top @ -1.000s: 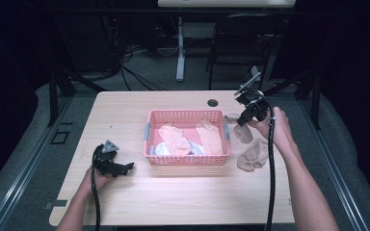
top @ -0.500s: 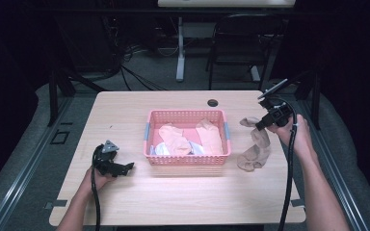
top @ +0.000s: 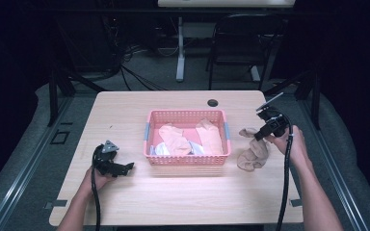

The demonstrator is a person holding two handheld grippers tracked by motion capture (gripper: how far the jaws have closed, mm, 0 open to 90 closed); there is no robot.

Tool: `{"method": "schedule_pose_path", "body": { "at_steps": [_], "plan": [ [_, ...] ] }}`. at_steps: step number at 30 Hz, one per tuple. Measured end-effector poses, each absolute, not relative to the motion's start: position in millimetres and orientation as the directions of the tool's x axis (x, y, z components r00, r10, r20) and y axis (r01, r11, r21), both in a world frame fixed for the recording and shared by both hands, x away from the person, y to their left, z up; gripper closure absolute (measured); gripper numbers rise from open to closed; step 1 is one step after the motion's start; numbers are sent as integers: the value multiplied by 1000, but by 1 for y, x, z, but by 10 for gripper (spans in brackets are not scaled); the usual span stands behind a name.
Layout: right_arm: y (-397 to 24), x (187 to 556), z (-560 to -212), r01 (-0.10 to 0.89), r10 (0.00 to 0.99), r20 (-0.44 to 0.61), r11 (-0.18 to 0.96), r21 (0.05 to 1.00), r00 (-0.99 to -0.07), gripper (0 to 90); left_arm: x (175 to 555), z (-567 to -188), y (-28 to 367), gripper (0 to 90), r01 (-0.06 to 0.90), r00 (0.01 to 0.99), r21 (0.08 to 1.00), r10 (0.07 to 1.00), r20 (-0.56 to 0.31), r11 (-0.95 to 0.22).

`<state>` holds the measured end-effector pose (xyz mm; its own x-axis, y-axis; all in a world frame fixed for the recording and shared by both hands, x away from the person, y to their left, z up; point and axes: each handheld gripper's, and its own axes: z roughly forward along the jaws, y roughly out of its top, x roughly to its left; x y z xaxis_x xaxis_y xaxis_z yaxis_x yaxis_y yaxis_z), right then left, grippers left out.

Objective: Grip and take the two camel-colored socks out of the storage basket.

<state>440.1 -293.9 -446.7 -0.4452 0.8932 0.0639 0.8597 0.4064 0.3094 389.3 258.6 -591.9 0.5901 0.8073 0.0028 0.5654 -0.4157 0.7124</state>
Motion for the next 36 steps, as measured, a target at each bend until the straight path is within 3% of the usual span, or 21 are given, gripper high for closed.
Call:
{"method": "schedule_pose_path", "body": {
  "at_steps": [11, 27, 31, 34, 36],
  "plan": [
    [-283, 450, -495, 872, 891, 82, 413, 263, -447, 831, 389, -592, 259, 0, 564, 590, 714, 807, 4, -416],
    [-273, 455, -525, 876, 891, 59, 428, 223, -450, 786, 389, -592, 259, 0, 564, 590, 714, 808, 3, -415],
    [-276, 454, -520, 876, 892, 58, 424, 228, -447, 737, 389, -592, 259, 0, 564, 590, 714, 807, 4, -415],
    [-279, 451, -514, 877, 899, 54, 410, 252, -435, 649, 389, -592, 259, 0, 564, 590, 714, 808, 4, -415],
    [-280, 449, -510, 875, 899, 50, 409, 259, -435, 509, 388, -592, 259, 0, 564, 590, 714, 807, 4, -416]
  ]
}}
